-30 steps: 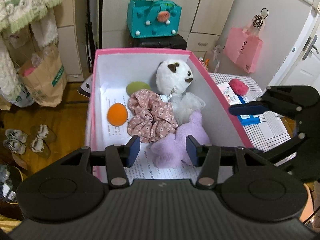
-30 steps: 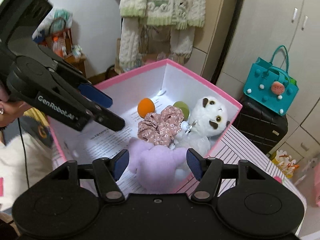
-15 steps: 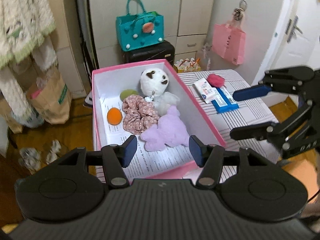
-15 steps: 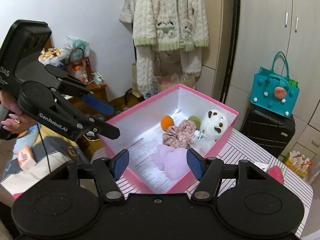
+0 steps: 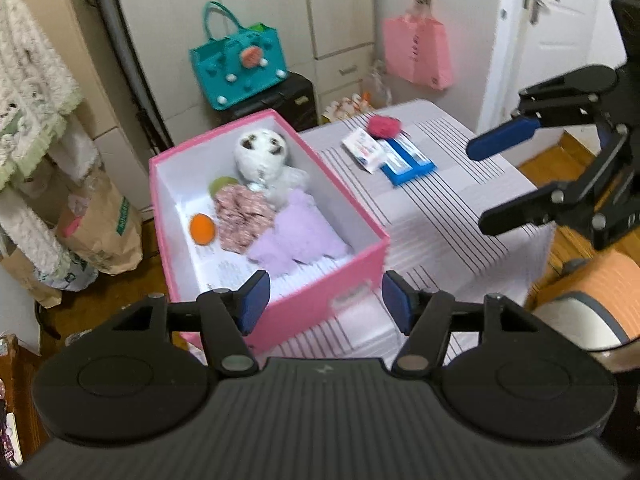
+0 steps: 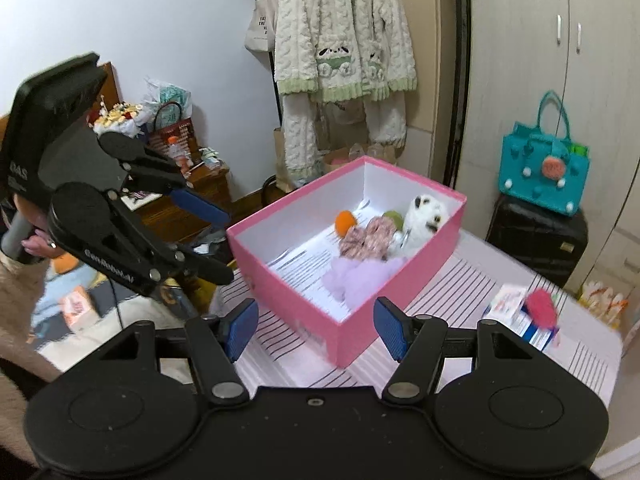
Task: Organize soft objects
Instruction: 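Withdraw both tools from the box toward the wipes packs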
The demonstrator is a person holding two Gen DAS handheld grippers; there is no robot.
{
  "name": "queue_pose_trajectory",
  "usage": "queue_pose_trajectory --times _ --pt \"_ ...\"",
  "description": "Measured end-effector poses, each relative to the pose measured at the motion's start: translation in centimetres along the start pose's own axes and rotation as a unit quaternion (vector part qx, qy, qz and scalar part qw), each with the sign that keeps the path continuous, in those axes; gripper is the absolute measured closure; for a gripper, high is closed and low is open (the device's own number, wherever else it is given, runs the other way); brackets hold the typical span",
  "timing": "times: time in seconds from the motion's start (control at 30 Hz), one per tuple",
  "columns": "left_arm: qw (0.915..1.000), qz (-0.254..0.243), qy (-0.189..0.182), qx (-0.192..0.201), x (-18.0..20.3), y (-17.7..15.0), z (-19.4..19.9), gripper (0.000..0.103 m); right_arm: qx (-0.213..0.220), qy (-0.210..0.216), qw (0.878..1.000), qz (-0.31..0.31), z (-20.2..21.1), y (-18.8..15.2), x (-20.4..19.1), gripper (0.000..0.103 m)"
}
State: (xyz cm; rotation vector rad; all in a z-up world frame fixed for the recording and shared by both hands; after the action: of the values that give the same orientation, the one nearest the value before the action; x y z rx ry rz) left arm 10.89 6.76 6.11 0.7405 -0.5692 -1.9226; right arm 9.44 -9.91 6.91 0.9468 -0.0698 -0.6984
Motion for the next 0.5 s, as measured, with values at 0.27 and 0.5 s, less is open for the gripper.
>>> queue_pose_trajectory --times 0.27,0.5 --pt "0.9989 -0.031 -0.033 -0.009 3.7 -0.4 0.2 0.040 0.004 -0.010 1.000 -0.020 1.7 -2.7 0.7 0.035" --pt "0.9971 -0.037 -0.066 -0.012 6.5 -0.2 -1.3 0.039 0.009 -0.007 0.999 -0.044 2.4 -4.6 2.7 0.034"
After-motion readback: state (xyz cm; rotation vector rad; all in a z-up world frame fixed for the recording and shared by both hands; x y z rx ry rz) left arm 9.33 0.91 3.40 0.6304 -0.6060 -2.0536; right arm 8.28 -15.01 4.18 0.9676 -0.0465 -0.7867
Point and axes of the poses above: each gripper's, at about its wrist camera, not at the fingertips, and z roughly against the way its jaws point, x to its right, y to its top, the point moved 3 cm from there along -z, roughly the way its jaws point, and after that the axes turned 14 degrees about y, right-handed, at the moved point
